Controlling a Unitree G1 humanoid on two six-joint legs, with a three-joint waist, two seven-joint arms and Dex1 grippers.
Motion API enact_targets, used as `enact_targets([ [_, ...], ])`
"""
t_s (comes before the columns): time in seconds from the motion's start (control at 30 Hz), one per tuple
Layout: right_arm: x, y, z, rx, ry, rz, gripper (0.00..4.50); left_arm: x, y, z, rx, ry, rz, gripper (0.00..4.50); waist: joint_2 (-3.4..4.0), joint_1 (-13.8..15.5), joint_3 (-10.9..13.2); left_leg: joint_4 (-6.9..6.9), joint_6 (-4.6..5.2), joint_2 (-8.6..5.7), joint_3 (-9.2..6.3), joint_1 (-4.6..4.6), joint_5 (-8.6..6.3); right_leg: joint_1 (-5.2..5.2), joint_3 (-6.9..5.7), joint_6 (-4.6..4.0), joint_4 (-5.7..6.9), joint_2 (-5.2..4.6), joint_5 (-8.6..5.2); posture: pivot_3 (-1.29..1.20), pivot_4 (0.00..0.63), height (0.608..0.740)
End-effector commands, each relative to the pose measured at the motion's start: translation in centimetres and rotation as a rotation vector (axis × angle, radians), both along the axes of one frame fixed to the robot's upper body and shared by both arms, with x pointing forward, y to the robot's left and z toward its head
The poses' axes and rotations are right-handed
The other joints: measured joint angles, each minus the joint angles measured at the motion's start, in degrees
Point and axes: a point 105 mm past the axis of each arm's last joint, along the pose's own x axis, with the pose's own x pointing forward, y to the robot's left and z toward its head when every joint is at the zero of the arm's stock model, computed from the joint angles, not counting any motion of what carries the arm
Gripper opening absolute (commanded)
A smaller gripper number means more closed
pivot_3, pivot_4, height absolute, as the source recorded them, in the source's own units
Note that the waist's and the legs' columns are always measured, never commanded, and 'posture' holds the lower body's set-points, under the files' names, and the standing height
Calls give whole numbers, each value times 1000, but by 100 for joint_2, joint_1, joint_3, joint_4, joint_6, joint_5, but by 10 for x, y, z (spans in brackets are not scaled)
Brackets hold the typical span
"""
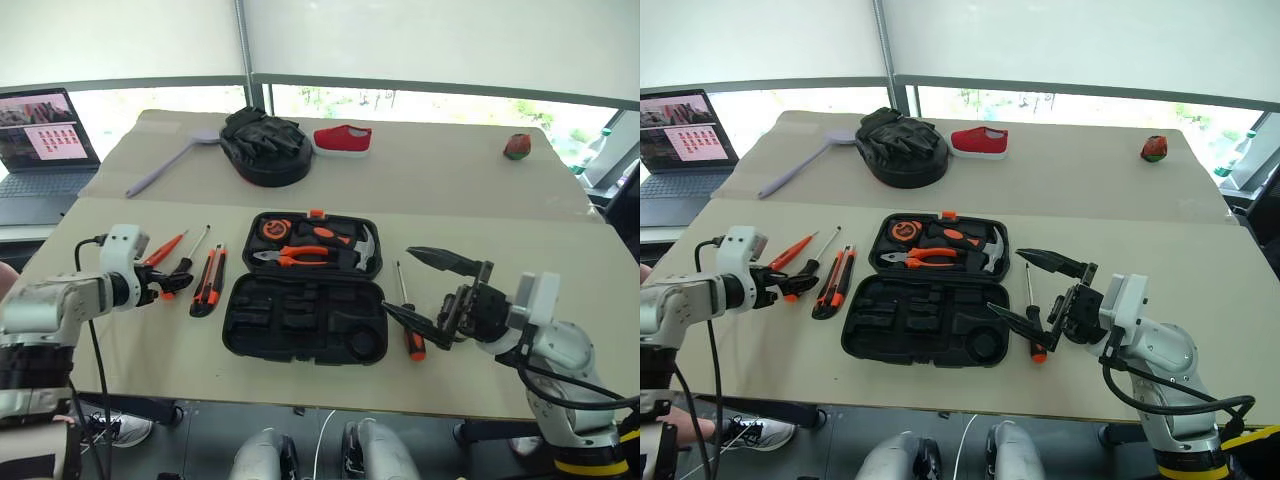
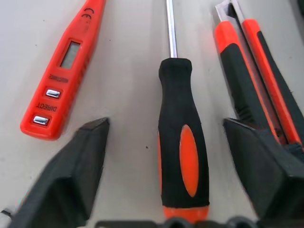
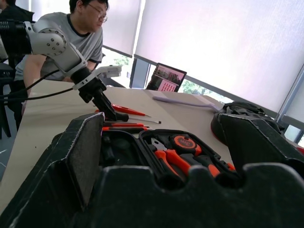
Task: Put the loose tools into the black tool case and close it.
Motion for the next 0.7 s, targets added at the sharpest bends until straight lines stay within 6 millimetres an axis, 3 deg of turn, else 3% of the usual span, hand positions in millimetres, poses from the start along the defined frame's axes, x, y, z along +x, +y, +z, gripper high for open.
enact_targets([
  [0.03, -6, -1, 6, 8, -35, -11, 4500, 9, -4, 1, -12, -28, -16, 2313, 0, 20, 0, 2, 1, 0, -1, 2, 4, 3, 0, 1, 3, -7, 1, 0, 150, 740],
  [0.17, -8, -1, 2, 4, -22, -12, 4500, 13, -4, 8, -33, -84, -19, 923, 0, 54, 0, 12, 4, 0, -8, 6, 4, 12, -1, 5, 6, -14, 4, 0, 150, 740],
  [0.37, -12, -4, -1, -10, -10, -24, 4500, 20, -4, 67, -15, -480, -144, 863, -6, 58, 1, 15, 15, 2, -13, -20, 9, -6, -7, -1, 5, -10, 4, 0, 150, 740],
  [0.47, -12, -9, 3, -11, -12, -50, 4500, 12, -32, 97, 4, -682, -371, 863, -6, 63, 1, 26, 39, 2, -13, -25, 20, -5, -9, -1, 5, -12, 5, 0, 150, 740],
  [0.53, -11, -16, 5, -24, -11, -75, 4500, 1, -68, 103, 34, -733, -619, 863, -6, 74, 1, 30, 17, 1, -13, -27, 3, -5, -10, 0, 5, -16, 5, 0, 150, 740],
  [0.6, -10, -22, 7, -39, -3, -93, 4500, -9, -98, 91, 106, -679, -850, 863, -6, 102, 1, 40, 23, 0, -14, -35, -1, -4, -16, 1, 4, -15, 5, 0, 150, 740],
  [0.7, -8, -29, 6, -74, 20, -96, 4500, -17, -124, 67, 230, -573, -1095, 863, -5, 104, 1, 61, 35, -1, -14, -45, -9, -2, -24, 3, 4, -12, 5, 0, 150, 740],
])
